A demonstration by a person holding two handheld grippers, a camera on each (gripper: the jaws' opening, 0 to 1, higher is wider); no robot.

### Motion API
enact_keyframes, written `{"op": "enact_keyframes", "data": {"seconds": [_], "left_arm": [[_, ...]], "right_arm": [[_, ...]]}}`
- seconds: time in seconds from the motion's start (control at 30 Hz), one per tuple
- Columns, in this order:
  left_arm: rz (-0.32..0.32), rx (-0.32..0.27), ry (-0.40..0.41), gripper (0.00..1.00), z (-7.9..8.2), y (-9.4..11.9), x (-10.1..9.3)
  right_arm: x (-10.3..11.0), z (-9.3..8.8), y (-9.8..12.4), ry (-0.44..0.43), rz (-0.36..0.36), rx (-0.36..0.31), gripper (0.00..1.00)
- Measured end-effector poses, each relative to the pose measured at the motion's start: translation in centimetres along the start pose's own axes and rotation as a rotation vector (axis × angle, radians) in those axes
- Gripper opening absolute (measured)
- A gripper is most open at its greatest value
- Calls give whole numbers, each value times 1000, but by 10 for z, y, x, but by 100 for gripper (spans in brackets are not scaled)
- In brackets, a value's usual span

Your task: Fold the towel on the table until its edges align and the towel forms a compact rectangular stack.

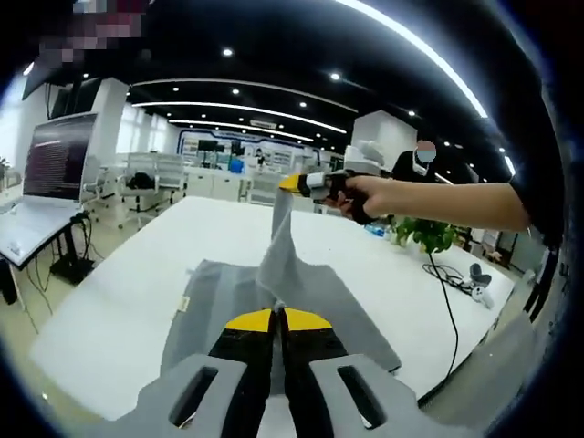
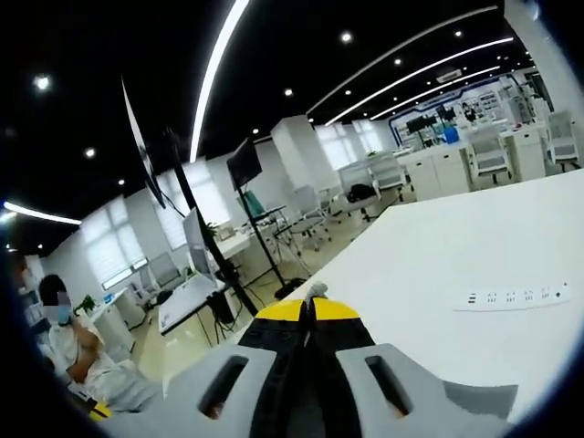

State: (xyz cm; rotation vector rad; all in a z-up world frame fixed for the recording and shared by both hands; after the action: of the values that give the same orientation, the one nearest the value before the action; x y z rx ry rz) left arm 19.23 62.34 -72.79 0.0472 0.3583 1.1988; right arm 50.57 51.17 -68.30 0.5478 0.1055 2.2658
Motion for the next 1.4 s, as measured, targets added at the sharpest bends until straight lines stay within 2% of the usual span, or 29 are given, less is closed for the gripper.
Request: {"op": "enact_keyframes", "data": {"seconds": [0.23, 0.47, 0.6, 0.83, 0.97, 1.1, 1.2, 1.3, 1.4], "left_arm": [[31, 13, 47, 2, -16, -1, 15], [99, -15, 126, 2, -28, 0, 31], [92, -37, 138, 2, -22, 3, 35], [91, -69, 114, 2, -3, 5, 34], [96, -78, 113, 2, -3, 7, 41], [119, -65, 121, 2, -14, 7, 52], [151, -54, 169, 2, -25, 3, 59], [187, -39, 207, 2, -36, 0, 67], [203, -50, 259, 2, -47, -1, 75]], "right_arm": [[1, -18, -24, -13, -19, 35, 0], [-2, -30, -47, -29, -29, 65, 0], [2, -32, -51, -26, -37, 57, 0], [10, -20, -53, -28, -34, 19, 0], [14, -17, -59, -26, -30, 13, 0], [21, -27, -68, 4, -31, 35, 0], [22, -39, -74, -9, -45, 70, 0], [27, -53, -81, 18, -49, 97, 0], [28, -64, -91, 15, -52, 124, 0]]}}
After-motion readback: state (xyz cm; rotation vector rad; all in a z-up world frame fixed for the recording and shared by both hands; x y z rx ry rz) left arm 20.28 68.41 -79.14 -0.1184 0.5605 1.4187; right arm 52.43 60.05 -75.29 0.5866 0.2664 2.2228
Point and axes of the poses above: the point that each gripper's makers call its tool centre point, and the gripper's own axes: y roughly backward along the fingers, x roughly to its left, z roughly out of its top, the point moved 8 cm from there along y, roughly backward along the fingers, and after that the axes turned 13 degrees about -z, right-handed, at the moved point
